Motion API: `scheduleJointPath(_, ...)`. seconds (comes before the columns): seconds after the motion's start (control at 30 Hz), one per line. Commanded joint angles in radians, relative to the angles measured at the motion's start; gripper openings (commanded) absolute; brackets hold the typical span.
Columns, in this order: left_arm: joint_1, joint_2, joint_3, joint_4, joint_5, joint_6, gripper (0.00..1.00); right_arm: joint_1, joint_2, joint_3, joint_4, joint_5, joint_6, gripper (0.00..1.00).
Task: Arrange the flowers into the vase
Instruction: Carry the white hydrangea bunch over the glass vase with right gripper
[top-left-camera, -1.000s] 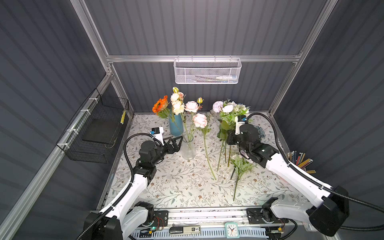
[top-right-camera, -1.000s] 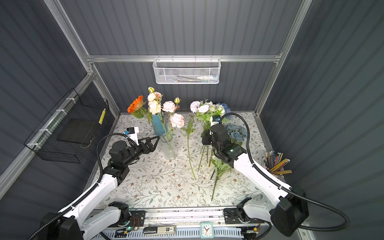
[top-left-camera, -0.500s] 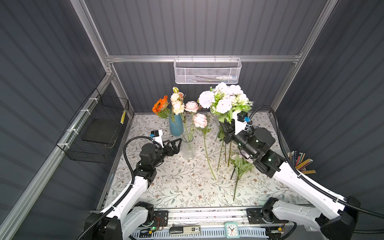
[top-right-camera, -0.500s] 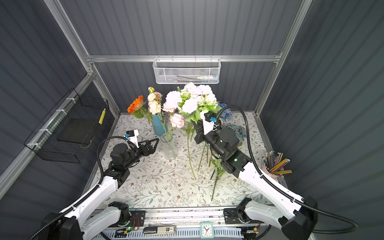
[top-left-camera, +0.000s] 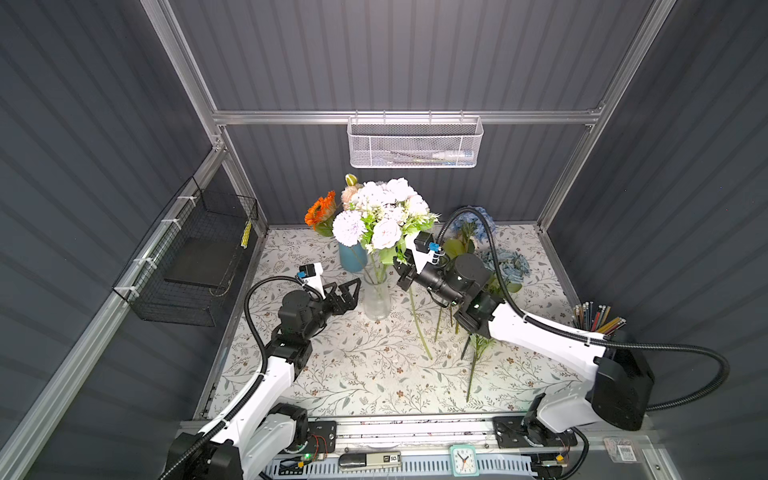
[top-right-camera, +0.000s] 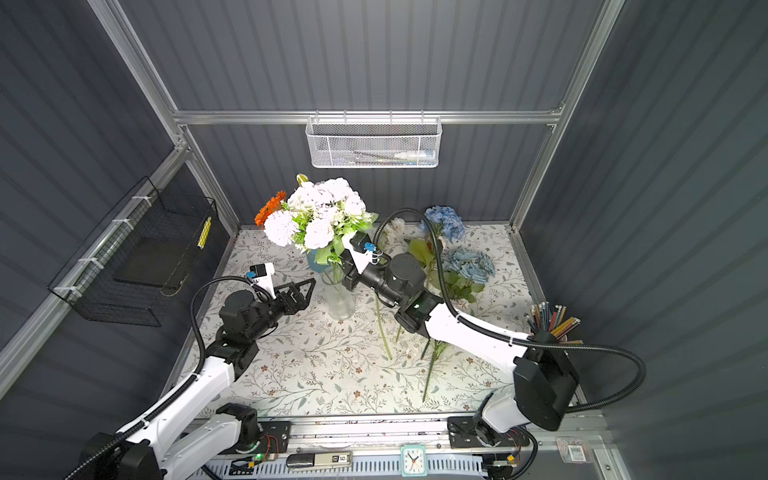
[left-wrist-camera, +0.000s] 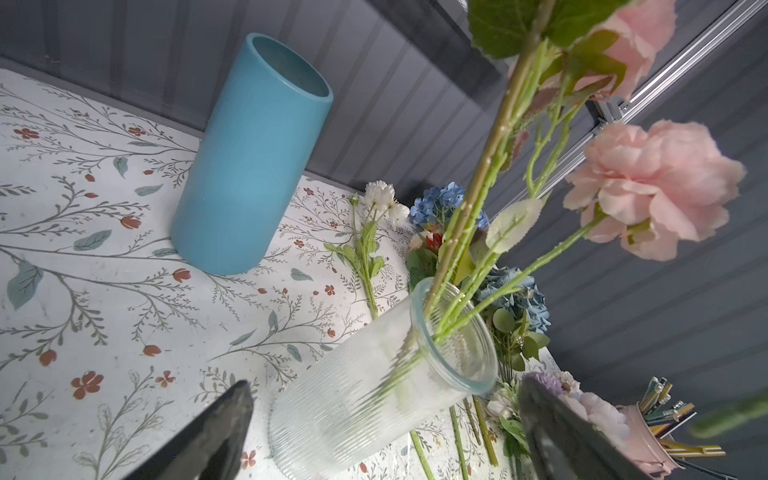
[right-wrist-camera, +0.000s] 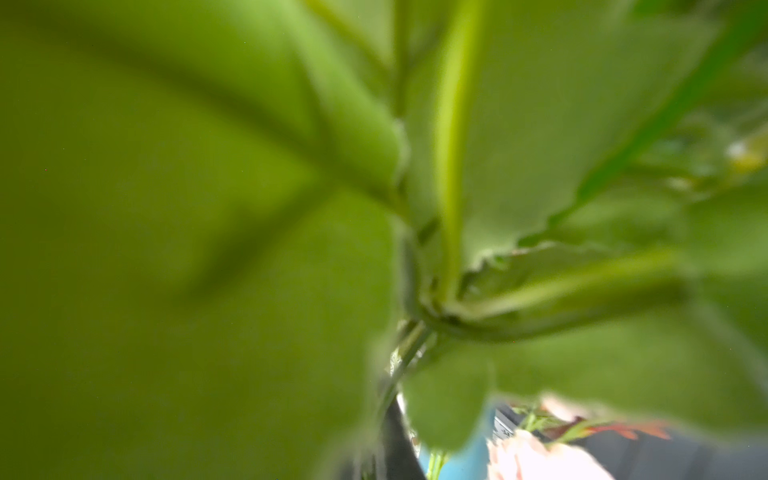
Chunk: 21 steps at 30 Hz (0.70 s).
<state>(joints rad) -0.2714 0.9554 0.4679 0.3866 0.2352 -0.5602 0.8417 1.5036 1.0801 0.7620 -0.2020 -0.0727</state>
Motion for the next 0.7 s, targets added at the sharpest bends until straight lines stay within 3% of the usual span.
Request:
scheduleJointPath(0.0, 0.013, -0.017, -0.014, -0.017, -0.001, 0.022, 1.0, 0.008, 0.046, 0.044, 0.212, -0.022, -0.05, 0.0)
scheduleJointPath(0.27, 0.092, -0.021, -0.019, -0.002, 0.085, -0.016, 1.0, 0.031, 0.223, 0.031, 0.444, 0.017, -0.212, 0.0)
scheduleJointPath(0.67, 0.103, -0.022, 0.018, -0.043, 0.213, 0.065, 1.0, 0.034, 0.327, -0.038, 0.559, 0.113, -0.233, 0.0)
